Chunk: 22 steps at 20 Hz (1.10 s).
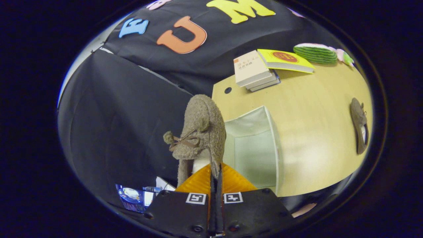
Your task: Open the storage box then place both shoes into the box .Put the left shoe in first, then the right shoe, with the right side of both shoes facing outward in a uniform manner.
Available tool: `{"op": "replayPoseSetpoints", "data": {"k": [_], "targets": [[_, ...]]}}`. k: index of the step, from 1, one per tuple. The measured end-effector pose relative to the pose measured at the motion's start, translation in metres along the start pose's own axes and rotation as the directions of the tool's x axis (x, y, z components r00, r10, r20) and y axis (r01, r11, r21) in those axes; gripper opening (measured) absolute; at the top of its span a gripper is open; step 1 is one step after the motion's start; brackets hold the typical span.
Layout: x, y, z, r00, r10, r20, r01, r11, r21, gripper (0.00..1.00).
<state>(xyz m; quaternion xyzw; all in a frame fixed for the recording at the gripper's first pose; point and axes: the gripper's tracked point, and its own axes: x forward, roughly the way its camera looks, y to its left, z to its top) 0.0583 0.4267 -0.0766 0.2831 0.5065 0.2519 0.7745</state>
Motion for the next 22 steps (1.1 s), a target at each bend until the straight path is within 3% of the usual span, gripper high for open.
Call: {"op": "replayPoseSetpoints", "data": {"k": [10,16,18,22], "targets": [[0.078,-0.048,-0.026,0.991,-0.128,-0.045,0.135,0.974,0.181,0.06],[0.102,-0.063,-0.047,0.975,-0.181,-0.127,0.201,0.966,0.162,0.07],[0.109,-0.061,-0.056,0.974,-0.164,-0.159,0.191,0.967,0.170,0.09],[0.107,-0.037,-0.057,0.982,-0.069,-0.176,0.095,0.985,0.143,0.33]]}}
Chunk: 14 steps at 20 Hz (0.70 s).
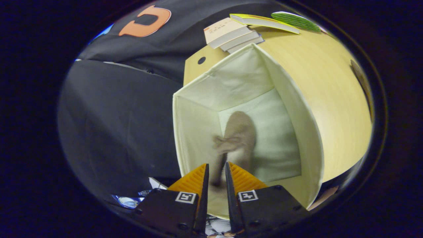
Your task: Open the storage box then place both shoes into the box .Put the left shoe in first, then the right shoe, with the right side of both shoes facing outward in a uniform manner.
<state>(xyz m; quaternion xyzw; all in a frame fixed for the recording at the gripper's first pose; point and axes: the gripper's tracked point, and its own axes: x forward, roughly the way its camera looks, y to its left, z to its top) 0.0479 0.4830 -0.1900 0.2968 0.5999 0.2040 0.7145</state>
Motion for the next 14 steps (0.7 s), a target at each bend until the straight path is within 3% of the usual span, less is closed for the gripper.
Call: {"op": "replayPoseSetpoints", "data": {"k": [1,3,4,5,7,14], "targets": [[-0.002,0.003,-0.001,1.000,0.011,0.003,-0.011,1.000,-0.023,0.38],[-0.008,0.006,-0.009,1.000,0.011,-0.003,-0.012,0.996,-0.091,0.60],[-0.013,0.005,-0.010,1.000,0.003,0.000,-0.003,0.991,-0.133,0.63],[-0.022,0.002,-0.009,1.000,-0.012,0.018,0.015,0.980,-0.196,0.76],[-0.039,-0.002,-0.004,0.996,-0.036,0.086,0.060,0.954,-0.293,0.91],[-0.130,-0.025,0.017,0.949,-0.077,0.306,0.221,0.855,-0.470,0.92]]}}
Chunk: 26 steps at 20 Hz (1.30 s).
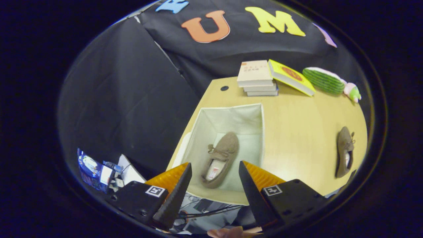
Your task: Open the storage box then place both shoes into the box .Put the left shoe in first, then the right shoe, with the right side of both shoes facing outward in a uniform manner.
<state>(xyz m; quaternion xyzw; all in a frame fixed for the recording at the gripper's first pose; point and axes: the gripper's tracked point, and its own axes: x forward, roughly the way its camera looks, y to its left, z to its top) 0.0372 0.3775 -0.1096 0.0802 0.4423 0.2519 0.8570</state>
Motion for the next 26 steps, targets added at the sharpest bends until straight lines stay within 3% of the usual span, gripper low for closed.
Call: {"op": "replayPoseSetpoints", "data": {"k": [6,11,16,26], "targets": [[-0.072,-0.074,0.011,0.995,-0.068,0.077,0.068,0.998,0.010,0.95],[-0.128,-0.189,0.018,0.955,-0.254,0.152,0.258,0.966,-0.007,0.95],[-0.156,-0.276,0.002,0.929,-0.345,0.130,0.341,0.938,0.055,0.95],[-0.115,-0.403,-0.041,0.923,-0.382,-0.052,0.385,0.911,0.150,0.95]]}}
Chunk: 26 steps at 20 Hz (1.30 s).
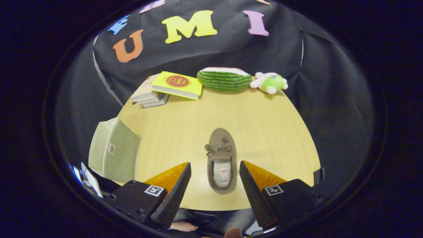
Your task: Open the storage box then place both shoes into the box .Put the left shoe in first, then the right shoe, with the right side of both shoes facing outward in a uniform manner.
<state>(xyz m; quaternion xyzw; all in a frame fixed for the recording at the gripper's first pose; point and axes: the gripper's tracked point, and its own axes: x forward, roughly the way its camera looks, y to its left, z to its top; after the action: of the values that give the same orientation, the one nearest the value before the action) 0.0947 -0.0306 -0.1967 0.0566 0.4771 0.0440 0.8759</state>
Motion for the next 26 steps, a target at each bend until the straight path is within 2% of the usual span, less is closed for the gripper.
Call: {"op": "replayPoseSetpoints", "data": {"k": [5,10,16,18,19,20,21,24,25,26], "targets": [[0.045,-0.016,-0.027,0.994,0.009,-0.112,-0.009,1.000,0.006,0.95],[0.079,-0.038,-0.033,0.984,0.002,-0.180,0.006,0.999,0.045,0.95],[0.107,-0.037,-0.053,0.957,0.050,-0.287,-0.040,0.998,0.040,0.92],[0.113,-0.041,-0.057,0.949,0.059,-0.309,-0.048,0.998,0.044,0.85],[0.115,-0.040,-0.058,0.946,0.073,-0.315,-0.054,0.996,0.069,0.76],[0.115,-0.036,-0.059,0.943,0.094,-0.320,-0.068,0.993,0.094,0.72],[0.116,-0.036,-0.060,0.941,0.098,-0.323,-0.065,0.992,0.111,0.62],[0.114,-0.041,-0.062,0.945,0.071,-0.320,-0.031,0.991,0.129,0.45],[0.114,-0.040,-0.063,0.944,0.068,-0.323,-0.019,0.988,0.155,0.33],[0.112,-0.035,-0.064,0.942,0.083,-0.324,-0.020,0.981,0.194,0.26]]}}
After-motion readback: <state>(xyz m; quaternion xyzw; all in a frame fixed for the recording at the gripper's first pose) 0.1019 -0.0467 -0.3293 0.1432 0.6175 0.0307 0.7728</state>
